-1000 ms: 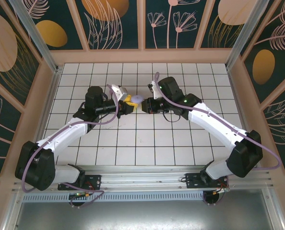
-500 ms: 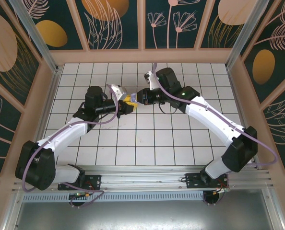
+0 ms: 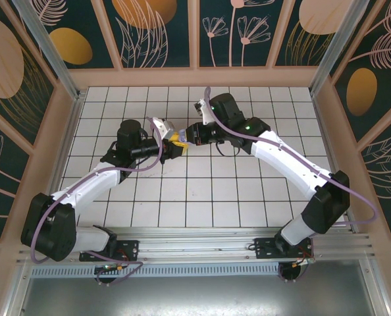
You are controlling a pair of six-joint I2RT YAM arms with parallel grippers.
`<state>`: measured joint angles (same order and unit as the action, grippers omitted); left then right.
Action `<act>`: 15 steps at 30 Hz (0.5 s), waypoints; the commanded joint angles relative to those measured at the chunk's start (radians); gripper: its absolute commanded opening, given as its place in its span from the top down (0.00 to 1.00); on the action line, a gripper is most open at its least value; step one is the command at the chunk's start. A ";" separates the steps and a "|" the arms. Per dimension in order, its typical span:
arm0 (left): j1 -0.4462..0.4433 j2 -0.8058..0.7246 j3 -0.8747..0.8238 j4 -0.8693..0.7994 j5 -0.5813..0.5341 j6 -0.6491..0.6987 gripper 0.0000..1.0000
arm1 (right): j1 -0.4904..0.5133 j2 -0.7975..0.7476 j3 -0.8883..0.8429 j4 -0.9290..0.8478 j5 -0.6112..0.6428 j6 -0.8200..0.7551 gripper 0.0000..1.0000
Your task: Insert wireless bluetooth earbuds into charging case
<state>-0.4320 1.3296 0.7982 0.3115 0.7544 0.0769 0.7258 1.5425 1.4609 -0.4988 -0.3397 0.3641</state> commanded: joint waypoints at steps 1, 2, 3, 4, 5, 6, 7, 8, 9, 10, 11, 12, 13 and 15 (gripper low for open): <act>-0.004 0.013 0.017 0.041 0.026 0.004 1.00 | 0.020 0.023 0.057 -0.047 0.047 -0.041 0.84; -0.004 0.016 0.017 0.042 0.028 0.002 1.00 | 0.025 0.029 0.066 -0.054 0.053 -0.047 0.84; -0.004 0.017 0.018 0.043 0.028 0.002 1.00 | 0.027 0.036 0.072 -0.063 0.057 -0.052 0.84; -0.004 0.019 0.017 0.043 0.028 0.003 1.00 | 0.031 0.043 0.080 -0.071 0.062 -0.057 0.84; -0.004 0.016 0.016 0.045 0.027 0.002 1.00 | 0.034 0.048 0.086 -0.079 0.069 -0.064 0.83; -0.004 0.016 0.015 0.044 0.027 0.004 1.00 | 0.038 0.052 0.091 -0.087 0.075 -0.068 0.83; -0.004 0.013 0.013 0.044 0.026 0.005 1.00 | 0.042 0.058 0.096 -0.097 0.082 -0.075 0.83; -0.004 0.011 0.013 0.045 0.026 0.007 1.00 | 0.046 0.064 0.102 -0.105 0.090 -0.082 0.83; -0.004 0.009 0.013 0.044 0.025 0.009 1.00 | 0.051 0.068 0.107 -0.112 0.099 -0.088 0.83; -0.004 0.007 0.012 0.045 0.024 0.010 1.00 | 0.056 0.074 0.113 -0.124 0.112 -0.095 0.83; -0.004 0.006 0.012 0.044 0.024 0.011 1.00 | 0.061 0.080 0.119 -0.136 0.127 -0.101 0.83; -0.004 0.005 0.012 0.044 0.024 0.012 1.00 | 0.065 0.085 0.124 -0.144 0.140 -0.107 0.82; -0.004 0.003 0.013 0.046 0.024 0.014 1.00 | 0.070 0.091 0.131 -0.157 0.155 -0.111 0.81; -0.003 0.000 0.012 0.047 0.028 0.013 1.00 | 0.076 0.104 0.145 -0.176 0.174 -0.118 0.80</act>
<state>-0.4320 1.3392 0.7982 0.3138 0.7540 0.0772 0.7860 1.6207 1.5700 -0.6010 -0.2222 0.2852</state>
